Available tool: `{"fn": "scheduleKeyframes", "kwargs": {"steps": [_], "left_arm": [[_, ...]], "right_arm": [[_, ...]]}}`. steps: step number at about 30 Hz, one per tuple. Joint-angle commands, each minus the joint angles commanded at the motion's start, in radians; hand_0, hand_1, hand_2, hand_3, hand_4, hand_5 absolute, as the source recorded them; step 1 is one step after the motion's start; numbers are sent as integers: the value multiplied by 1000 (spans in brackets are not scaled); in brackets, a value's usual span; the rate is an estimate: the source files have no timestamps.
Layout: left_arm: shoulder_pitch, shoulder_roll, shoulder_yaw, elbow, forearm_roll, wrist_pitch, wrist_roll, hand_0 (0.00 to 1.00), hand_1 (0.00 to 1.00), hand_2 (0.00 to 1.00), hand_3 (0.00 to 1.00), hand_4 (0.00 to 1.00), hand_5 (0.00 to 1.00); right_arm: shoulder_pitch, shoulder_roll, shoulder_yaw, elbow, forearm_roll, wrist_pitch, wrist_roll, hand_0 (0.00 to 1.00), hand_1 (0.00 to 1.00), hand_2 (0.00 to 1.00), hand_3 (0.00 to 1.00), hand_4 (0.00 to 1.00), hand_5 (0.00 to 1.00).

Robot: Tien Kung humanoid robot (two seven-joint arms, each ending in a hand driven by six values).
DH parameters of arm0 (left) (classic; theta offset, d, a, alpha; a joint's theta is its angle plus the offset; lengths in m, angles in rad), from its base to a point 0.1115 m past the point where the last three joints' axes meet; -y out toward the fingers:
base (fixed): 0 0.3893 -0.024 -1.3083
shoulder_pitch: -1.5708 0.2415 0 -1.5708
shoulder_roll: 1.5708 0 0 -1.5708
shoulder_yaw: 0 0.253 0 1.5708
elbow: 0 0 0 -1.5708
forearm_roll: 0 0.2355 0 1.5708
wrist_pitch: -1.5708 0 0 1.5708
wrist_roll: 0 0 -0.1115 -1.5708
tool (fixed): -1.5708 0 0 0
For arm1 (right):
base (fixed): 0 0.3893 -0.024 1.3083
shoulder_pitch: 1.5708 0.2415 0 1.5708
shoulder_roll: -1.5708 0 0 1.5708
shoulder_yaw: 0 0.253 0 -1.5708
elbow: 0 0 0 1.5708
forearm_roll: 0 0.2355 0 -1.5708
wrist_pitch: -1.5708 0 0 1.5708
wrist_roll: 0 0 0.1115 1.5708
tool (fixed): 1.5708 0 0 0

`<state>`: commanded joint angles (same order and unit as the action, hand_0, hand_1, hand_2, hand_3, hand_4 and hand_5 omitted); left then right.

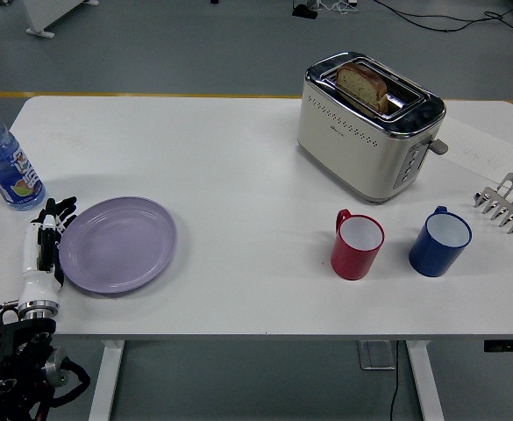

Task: Push plate across desktop

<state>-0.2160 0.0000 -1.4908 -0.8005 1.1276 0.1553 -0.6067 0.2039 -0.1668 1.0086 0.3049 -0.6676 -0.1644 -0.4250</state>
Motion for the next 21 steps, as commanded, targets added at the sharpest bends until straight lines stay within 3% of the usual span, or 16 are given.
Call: {"fn": "scheduleKeyframes", "kwargs": {"steps": [21], "left_arm": [[-13, 0, 95, 11, -28, 36, -25, 788, 818, 806, 649, 569, 998]], "right_arm": [[-5, -1, 3, 1, -8, 2, -4, 631, 599, 683, 608, 358, 393]]}}
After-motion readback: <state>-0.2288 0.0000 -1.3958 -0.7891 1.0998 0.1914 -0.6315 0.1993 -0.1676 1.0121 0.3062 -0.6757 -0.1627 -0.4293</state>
